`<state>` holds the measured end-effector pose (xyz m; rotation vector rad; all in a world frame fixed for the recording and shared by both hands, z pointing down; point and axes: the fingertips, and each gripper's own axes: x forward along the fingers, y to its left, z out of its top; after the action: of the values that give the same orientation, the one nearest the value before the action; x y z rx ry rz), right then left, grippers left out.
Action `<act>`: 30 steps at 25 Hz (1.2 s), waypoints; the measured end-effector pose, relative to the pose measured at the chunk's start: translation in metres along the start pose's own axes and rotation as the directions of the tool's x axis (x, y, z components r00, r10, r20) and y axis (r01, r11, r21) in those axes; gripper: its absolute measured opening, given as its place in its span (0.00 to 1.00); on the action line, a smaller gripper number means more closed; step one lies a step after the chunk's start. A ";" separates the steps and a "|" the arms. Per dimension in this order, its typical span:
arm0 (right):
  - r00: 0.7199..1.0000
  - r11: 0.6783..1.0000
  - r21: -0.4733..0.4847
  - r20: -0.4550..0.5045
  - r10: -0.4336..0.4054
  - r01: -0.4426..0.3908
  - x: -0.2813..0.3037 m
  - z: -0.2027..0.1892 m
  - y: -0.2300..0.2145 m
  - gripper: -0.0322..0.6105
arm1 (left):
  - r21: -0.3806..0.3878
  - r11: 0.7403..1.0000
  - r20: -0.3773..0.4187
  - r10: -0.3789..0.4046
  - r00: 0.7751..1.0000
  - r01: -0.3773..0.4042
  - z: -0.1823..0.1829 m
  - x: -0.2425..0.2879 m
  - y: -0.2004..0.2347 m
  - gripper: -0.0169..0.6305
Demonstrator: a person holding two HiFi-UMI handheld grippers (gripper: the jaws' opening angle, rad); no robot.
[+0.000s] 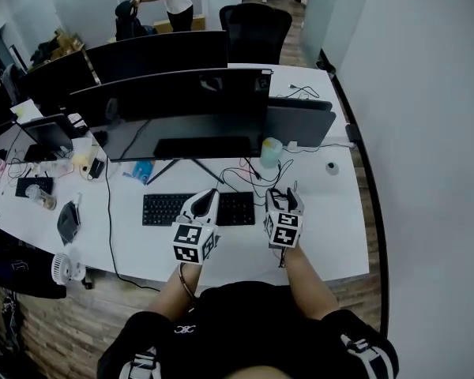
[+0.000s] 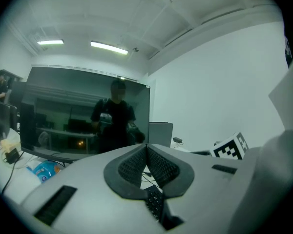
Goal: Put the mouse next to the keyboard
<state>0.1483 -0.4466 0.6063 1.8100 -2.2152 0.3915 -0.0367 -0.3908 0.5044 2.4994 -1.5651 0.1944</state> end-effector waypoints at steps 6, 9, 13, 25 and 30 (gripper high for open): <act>0.974 1.000 0.007 0.226 -0.013 0.011 -0.057 0.081 0.014 0.39 | 0.019 1.000 0.027 -0.010 1.000 0.010 0.008 -0.028 -0.003 0.05; 0.948 1.000 -0.012 0.318 -0.023 0.029 -0.086 0.111 0.018 0.35 | 0.025 1.000 0.038 -0.014 0.999 0.013 0.009 -0.038 -0.006 0.05; 0.930 0.997 -0.056 0.368 -0.028 0.052 -0.117 0.134 0.031 0.29 | 0.029 0.999 0.042 -0.020 0.999 0.019 0.007 -0.053 -0.009 0.05; 0.921 0.999 -0.014 0.388 -0.024 0.032 -0.146 0.129 0.052 0.07 | 0.024 1.000 0.056 -0.020 0.998 0.019 0.002 -0.079 -0.006 0.05; 0.933 0.998 -0.064 0.360 0.029 -0.006 -0.146 0.120 0.063 0.07 | 0.027 0.999 0.063 -0.026 0.998 0.024 0.002 -0.083 -0.008 0.05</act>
<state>0.1113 -0.3452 0.4392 1.9596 -2.4476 -0.0129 -0.0656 -0.3150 0.4843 2.5679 -1.5635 0.1349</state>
